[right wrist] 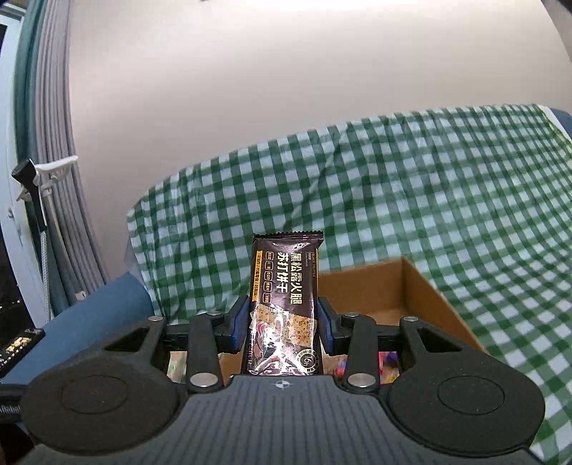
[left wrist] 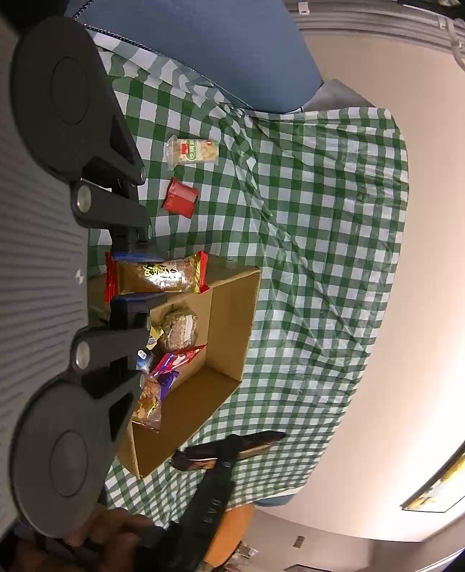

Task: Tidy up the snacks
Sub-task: 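Carry the red candy and dark biscuit bar over the cardboard box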

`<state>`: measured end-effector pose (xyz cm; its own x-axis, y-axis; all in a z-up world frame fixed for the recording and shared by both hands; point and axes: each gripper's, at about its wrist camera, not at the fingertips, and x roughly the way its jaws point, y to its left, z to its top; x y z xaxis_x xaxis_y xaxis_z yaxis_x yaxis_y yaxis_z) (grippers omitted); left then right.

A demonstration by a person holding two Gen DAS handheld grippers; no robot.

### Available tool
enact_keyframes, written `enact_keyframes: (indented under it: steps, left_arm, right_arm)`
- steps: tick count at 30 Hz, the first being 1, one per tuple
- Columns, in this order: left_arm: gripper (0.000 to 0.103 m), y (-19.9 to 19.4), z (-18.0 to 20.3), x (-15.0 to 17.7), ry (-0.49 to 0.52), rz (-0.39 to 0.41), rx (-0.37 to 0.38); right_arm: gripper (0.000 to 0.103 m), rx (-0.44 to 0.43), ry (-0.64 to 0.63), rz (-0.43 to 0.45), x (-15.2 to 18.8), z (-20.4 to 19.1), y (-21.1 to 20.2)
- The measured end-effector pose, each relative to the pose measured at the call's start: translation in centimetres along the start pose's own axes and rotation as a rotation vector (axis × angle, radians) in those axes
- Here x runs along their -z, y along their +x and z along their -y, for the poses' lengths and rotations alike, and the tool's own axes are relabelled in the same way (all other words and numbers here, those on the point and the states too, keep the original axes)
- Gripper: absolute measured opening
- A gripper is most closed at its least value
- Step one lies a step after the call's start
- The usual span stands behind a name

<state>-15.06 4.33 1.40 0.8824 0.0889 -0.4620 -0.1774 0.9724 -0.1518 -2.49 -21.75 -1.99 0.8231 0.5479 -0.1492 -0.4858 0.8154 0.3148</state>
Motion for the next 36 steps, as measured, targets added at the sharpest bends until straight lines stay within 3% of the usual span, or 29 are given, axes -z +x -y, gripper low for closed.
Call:
enact_keyframes:
  steps: [6, 13, 19, 26, 36]
  left_arm:
    - [0.018, 0.0, 2.0, -1.9, 0.026, -0.011, 0.006]
    - [0.018, 0.8, 4.7, -4.1, 0.033, -0.009, 0.042]
    - [0.018, 2.5, 6.0, -6.0, 0.052, -0.002, 0.051]
    - [0.018, 6.0, 7.4, -8.2, 0.051, -0.034, 0.055]
    - [0.018, 10.0, 9.4, -10.1, 0.044, -0.034, 0.089]
  right_arm:
    - [0.041, -0.033, 0.034, 0.009, -2.0, 1.0, 0.1]
    - [0.041, -0.021, -0.056, 0.063, -4.8, 3.2, 2.7]
    - [0.041, 0.015, 0.005, 0.040, -5.0, 5.4, 4.7]
    - [0.041, 0.035, -0.045, 0.068, -4.7, 5.1, 4.4]
    - [0.041, 0.089, -0.032, 0.036, -4.5, 7.8, 4.9]
